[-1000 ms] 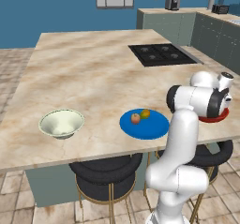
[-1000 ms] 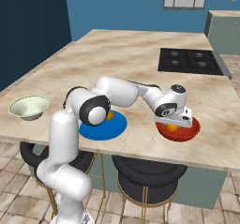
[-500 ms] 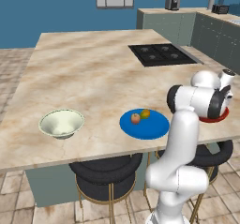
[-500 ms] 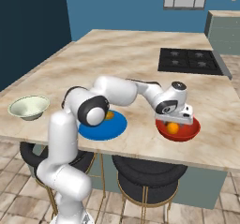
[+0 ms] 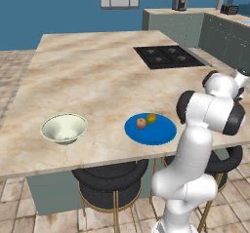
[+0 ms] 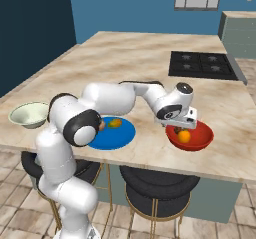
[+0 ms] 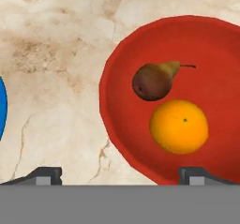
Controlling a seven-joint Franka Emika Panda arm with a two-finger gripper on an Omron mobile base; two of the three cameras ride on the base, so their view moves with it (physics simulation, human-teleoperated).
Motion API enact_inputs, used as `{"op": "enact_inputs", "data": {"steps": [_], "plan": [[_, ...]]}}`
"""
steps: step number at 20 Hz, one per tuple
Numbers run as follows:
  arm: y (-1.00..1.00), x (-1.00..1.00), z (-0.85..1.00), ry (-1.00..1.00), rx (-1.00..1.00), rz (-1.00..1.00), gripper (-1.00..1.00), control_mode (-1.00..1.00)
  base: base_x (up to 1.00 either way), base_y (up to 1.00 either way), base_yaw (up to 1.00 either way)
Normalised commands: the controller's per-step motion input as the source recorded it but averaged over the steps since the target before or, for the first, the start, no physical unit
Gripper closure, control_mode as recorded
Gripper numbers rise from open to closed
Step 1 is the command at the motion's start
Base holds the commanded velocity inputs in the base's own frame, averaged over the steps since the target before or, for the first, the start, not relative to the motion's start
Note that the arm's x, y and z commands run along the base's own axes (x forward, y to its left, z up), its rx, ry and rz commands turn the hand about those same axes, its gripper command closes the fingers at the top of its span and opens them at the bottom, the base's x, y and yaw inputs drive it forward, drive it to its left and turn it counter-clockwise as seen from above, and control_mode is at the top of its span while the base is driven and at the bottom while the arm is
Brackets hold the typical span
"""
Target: Take the fruits from the plate on the dining counter and place two fruits in each bowl.
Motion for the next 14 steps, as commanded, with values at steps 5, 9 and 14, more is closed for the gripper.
{"op": "enact_inputs", "data": {"steps": [5, 9, 14], "plan": [[1.0, -0.3, 0.1, -0.01, 0.0, 0.05, -1.0, -1.0, 0.0, 0.0, 0.0], [1.0, -0.13, 0.22, 0.0, 0.0, 0.06, -1.0, -1.0, 0.0, 0.0, 0.0], [1.0, 0.0, 0.29, -0.01, 0.0, 0.01, -1.0, -1.0, 0.0, 0.0, 0.0]]}}
